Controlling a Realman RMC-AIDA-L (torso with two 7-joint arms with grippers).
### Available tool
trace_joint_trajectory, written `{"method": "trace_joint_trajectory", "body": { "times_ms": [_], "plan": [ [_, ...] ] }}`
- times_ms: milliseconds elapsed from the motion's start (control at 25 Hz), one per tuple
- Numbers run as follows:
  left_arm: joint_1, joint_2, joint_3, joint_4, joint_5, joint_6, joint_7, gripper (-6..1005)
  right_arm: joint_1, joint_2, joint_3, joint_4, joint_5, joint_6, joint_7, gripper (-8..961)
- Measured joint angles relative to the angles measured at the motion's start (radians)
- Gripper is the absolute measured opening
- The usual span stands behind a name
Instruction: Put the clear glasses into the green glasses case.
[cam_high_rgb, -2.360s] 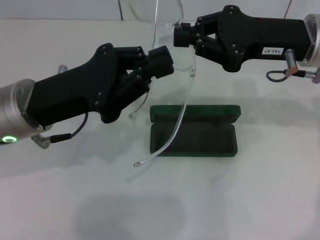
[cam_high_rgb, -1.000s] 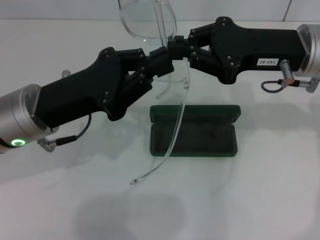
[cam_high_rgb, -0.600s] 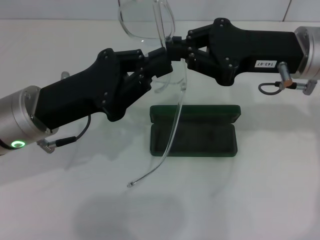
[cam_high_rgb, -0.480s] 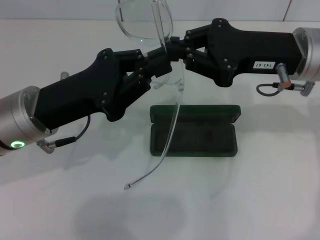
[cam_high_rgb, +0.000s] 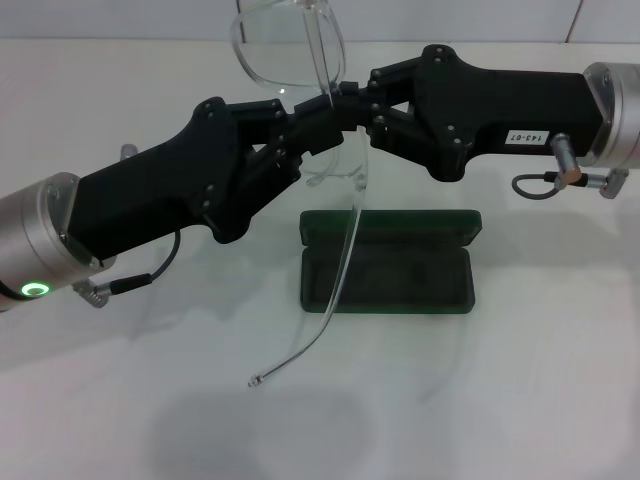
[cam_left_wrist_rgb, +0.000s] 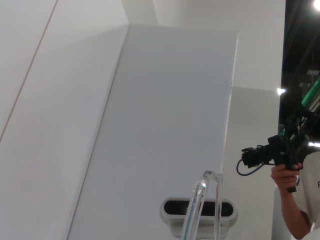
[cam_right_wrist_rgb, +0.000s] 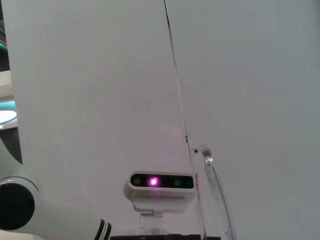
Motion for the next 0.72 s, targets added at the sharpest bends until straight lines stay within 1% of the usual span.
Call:
{"method": "trace_joint_trajectory", "body": {
  "times_ms": [280, 480, 720],
  "plan": [
    [-0.001, 0.000, 0.004, 0.000, 0.003, -0.001, 0.000, 85, -0.005, -0.001, 0.001, 0.000, 0.000, 0.019, -0.004, 51],
    [0.000, 0.001, 0.008, 0.000, 0.007, 0.005, 0.000, 85, -0.014, -0.004, 0.003, -0.001, -0.002, 0.075, -0.029, 51],
    [0.001, 0.002, 0.003, 0.000, 0.000, 0.008, -0.001, 86, -0.030, -0.012, 0.024, -0.004, -0.005, 0.108, -0.051, 51]
  ]
}}
